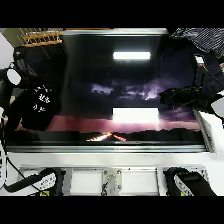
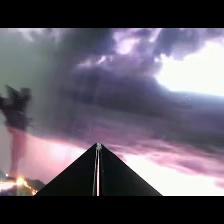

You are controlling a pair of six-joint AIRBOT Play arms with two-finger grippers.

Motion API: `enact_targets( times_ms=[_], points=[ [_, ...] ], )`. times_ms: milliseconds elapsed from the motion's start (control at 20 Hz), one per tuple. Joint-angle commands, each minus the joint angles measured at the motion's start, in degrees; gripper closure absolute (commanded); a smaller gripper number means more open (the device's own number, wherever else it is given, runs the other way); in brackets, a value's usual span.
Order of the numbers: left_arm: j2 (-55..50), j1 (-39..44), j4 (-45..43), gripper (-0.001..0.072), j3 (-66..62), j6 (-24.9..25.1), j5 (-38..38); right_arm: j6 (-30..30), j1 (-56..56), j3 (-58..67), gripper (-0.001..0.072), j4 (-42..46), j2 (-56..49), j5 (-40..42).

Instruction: Fold the clothes and pants, and hang the long-sleeved shirts on hangers.

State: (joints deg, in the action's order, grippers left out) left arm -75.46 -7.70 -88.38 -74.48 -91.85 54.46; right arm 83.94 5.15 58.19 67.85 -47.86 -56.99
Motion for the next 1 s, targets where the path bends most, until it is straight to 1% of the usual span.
enact_targets(
  times_ms=[0, 200, 350, 400, 500, 550, 650, 750, 850, 950],
  points=[
    [-7.5, -7.6, -1.5, -0.0004, -2.6, -0.1, 2.0, 0.0, 0.0, 0.0, 0.0696, 0.0, 0.0, 0.0],
    [-16.3, -7.8, -1.6, -0.0004, -2.6, -0.1, 6.8, 0.0, 0.0, 0.0, 0.0696, 0.0, 0.0, 0.0],
    [-20.2, -6.3, -1.7, 0.0001, -2.6, -0.5, 8.6, 0.0, 0.0, 0.0, 0.0696, 0.0, 0.0, 0.0],
    [-20.5, -5.9, -1.7, 0.0163, -2.6, -1.1, 9.1, 0.0, 0.0, 0.0, 0.0696, 0.0, 0.0, 0.0],
    [-19.6, -4.7, -1.4, 0.0606, -2.6, -1.2, 9.4, 0.0, 0.0, 0.0, 0.0696, 0.0, 0.0, 0.0],
    [-18.4, -3.7, -0.9, 0.0704, -2.6, -1.2, 9.4, 0.0, 0.0, 0.0, 0.0696, 0.0, 0.0, 0.0],
    [-14.6, -0.3, 4.4, 0.0702, -2.6, -0.9, 8.9, 0.0, 0.0, 0.0, 0.0696, 0.0, 0.0, 0.0],
    [-9.8, 5.2, 11.6, 0.0703, -2.6, -0.9, 8.0, 0.0, 0.0, 0.0, 0.0696, 0.0, 0.0, 0.0],
    [-5.2, 13.1, 19.6, 0.0702, -2.6, -0.9, 5.9, 0.0, 0.0, 0.0, 0.0696, 0.0, 0.0, 0.0],
    [-2.5, 22.1, 23.5, 0.0702, -2.6, -1.0, 0.9, 0.0, 0.0, 0.0, 0.0696, 0.0, 0.0, 0.0]
  ],
)
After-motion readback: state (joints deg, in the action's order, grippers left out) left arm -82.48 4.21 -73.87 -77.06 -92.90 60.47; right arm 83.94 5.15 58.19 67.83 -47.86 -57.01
